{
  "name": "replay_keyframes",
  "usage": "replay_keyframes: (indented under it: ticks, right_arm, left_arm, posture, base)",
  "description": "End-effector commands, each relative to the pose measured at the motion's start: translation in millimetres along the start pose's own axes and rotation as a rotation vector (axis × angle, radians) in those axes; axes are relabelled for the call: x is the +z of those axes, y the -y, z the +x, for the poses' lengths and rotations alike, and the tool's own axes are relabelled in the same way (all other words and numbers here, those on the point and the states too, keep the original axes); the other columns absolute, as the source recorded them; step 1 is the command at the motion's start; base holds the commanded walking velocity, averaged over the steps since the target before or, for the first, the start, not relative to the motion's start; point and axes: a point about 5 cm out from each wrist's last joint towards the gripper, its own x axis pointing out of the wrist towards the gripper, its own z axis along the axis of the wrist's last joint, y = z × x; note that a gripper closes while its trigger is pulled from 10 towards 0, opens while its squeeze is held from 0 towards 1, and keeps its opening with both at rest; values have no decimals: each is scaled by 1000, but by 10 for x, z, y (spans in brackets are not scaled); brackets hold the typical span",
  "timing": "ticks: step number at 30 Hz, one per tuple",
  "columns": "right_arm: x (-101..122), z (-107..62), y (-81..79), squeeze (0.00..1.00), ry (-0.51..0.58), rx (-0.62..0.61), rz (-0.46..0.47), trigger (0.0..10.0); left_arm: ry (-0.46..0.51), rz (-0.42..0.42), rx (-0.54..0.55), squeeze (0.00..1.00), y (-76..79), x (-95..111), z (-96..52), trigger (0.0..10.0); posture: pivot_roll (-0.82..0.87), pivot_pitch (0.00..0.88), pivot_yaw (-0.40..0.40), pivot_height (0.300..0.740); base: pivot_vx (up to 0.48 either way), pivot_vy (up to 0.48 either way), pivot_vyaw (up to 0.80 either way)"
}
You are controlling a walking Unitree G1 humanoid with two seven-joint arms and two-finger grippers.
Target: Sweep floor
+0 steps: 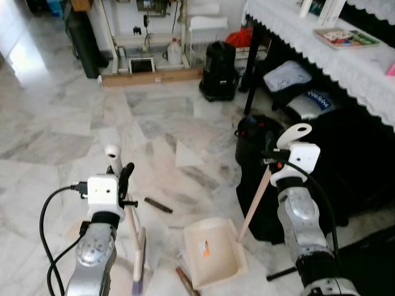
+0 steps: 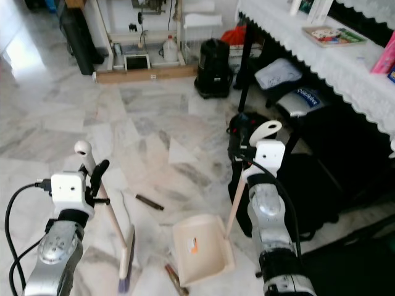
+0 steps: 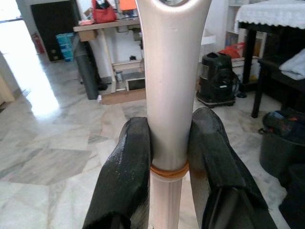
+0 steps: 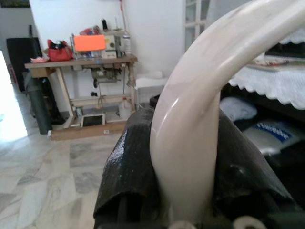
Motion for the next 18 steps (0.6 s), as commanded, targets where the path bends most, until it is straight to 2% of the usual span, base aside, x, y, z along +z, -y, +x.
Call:
replay_keyframes:
  ticks: [1, 7, 18]
  right_arm:
    - [100, 56, -12, 0, 43, 2, 4, 10000]
    - [105, 60, -14, 0, 45, 4, 3, 10000]
    - [106, 61, -18, 0, 45, 4, 3, 10000]
  left_arm:
    - [48, 15, 3, 0, -15, 107, 30, 10000]
    - [52, 14, 2, 0, -14, 110, 30, 10000]
    - [52, 12, 2, 0, -19, 111, 24, 10000]
  posture:
    - [-2, 79, -12, 740]
    - [-2, 78, -13, 740]
    - [-1, 85, -12, 740]
  base:
    - [319, 0, 0]
    - [310, 0, 0]
    - [0, 0, 0]
